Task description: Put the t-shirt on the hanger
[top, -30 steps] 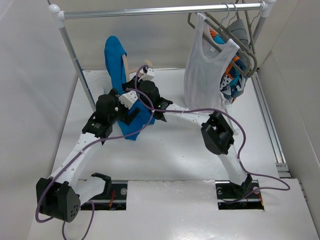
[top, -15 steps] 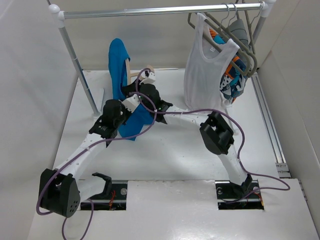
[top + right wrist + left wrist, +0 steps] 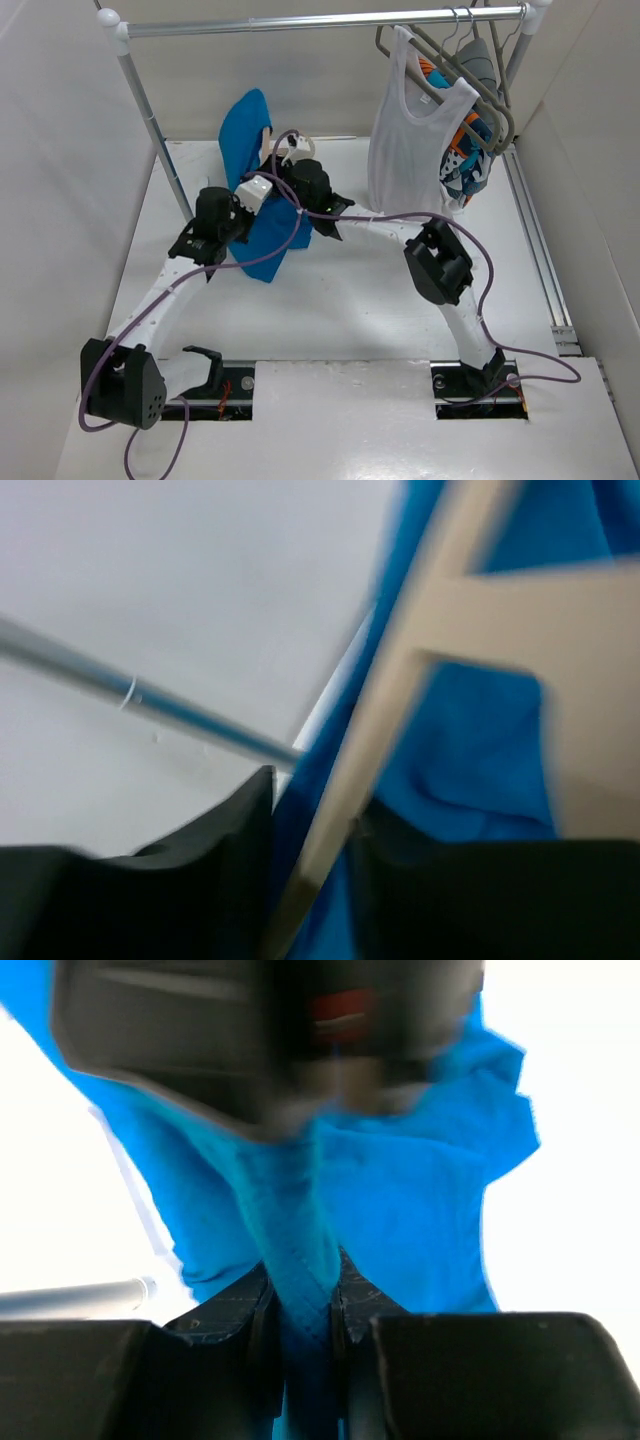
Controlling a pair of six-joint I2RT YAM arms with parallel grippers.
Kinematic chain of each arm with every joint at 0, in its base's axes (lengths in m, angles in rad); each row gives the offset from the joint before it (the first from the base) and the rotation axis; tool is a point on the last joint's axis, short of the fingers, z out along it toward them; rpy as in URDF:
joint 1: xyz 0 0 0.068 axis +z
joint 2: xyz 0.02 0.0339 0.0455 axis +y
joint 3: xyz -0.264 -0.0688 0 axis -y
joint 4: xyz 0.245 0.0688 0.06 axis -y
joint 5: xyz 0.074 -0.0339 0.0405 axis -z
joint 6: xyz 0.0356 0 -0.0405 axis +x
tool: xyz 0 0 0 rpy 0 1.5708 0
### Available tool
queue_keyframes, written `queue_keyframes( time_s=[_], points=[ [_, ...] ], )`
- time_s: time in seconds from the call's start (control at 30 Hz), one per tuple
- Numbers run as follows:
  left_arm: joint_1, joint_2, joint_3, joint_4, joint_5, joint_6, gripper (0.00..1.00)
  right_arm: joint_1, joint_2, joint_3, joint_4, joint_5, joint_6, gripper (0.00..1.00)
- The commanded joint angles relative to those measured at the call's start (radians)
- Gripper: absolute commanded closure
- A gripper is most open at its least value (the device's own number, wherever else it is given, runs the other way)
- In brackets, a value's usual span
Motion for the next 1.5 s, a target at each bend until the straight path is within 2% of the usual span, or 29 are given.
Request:
queue_keyframes(
  time_s=[0.0, 0.1, 0.2, 0.23, 0.27, 0.33, 0.57, 0.77, 0.9, 1.0, 1.1, 1.13, 1.17, 1.27, 1.47],
  points=[
    [0.088, -0.011, 0.094, -0.068, 0.133, -0.123, 1.0, -0.068, -0.082, 0.04, 0.062, -0.296, -0.301, 0.57],
    [0.111, -0.011, 0.117, -0.077, 0.209, -0.205, 1.0, -0.102, -0.126, -0.036, 0.062, -0.351, -0.363, 0.34],
    [0.126, -0.002, 0.126, -0.077, 0.242, -0.261, 1.0, -0.134, -0.148, -0.078, 0.062, -0.383, -0.406, 0.32],
    [0.138, -0.002, 0.126, -0.077, 0.242, -0.293, 1.0, -0.143, -0.148, -0.088, 0.062, -0.4, -0.436, 0.28],
    [0.147, -0.002, 0.126, -0.077, 0.256, -0.31, 1.0, -0.143, -0.148, -0.089, 0.062, -0.431, -0.453, 0.11],
    [0.161, 0.008, 0.136, -0.068, 0.294, -0.356, 1.0, -0.171, -0.169, -0.089, 0.033, -0.466, -0.522, 0.09],
    [0.203, 0.008, 0.146, -0.059, 0.322, -0.401, 1.0, -0.205, -0.281, -0.15, -0.122, -0.515, -0.784, 0.08],
    [0.203, 0.008, 0.123, -0.039, 0.331, -0.401, 1.0, -0.245, -0.282, -0.19, -0.122, -0.577, -0.794, 0.08],
    [0.203, -0.005, 0.195, -0.074, 0.331, -0.351, 1.0, -0.245, -0.358, -0.222, -0.122, -0.563, -0.878, 0.08],
    [0.203, -0.067, 0.278, -0.108, 0.291, -0.277, 1.0, -0.254, -0.421, -0.288, -0.15, -0.502, -0.969, 0.09],
    [0.203, -0.232, 0.259, -0.108, 0.21, -0.195, 1.0, -0.254, -0.493, -0.351, -0.177, -0.465, -1.024, 0.09],
    [0.203, -0.233, 0.258, -0.108, 0.21, -0.183, 1.0, -0.254, -0.504, -0.351, -0.194, -0.465, -1.041, 0.09],
    [0.203, -0.308, 0.249, -0.108, 0.21, -0.171, 1.0, -0.254, -0.504, -0.363, -0.205, -0.451, -1.05, 0.09],
    [0.203, -0.44, 0.223, -0.098, 0.188, -0.17, 1.0, -0.254, -0.533, -0.388, -0.226, -0.425, -1.071, 0.09],
    [0.203, -0.584, 0.241, -0.079, 0.128, -0.23, 1.0, -0.254, -0.556, -0.398, -0.236, -0.403, -1.093, 0.1]
  ],
)
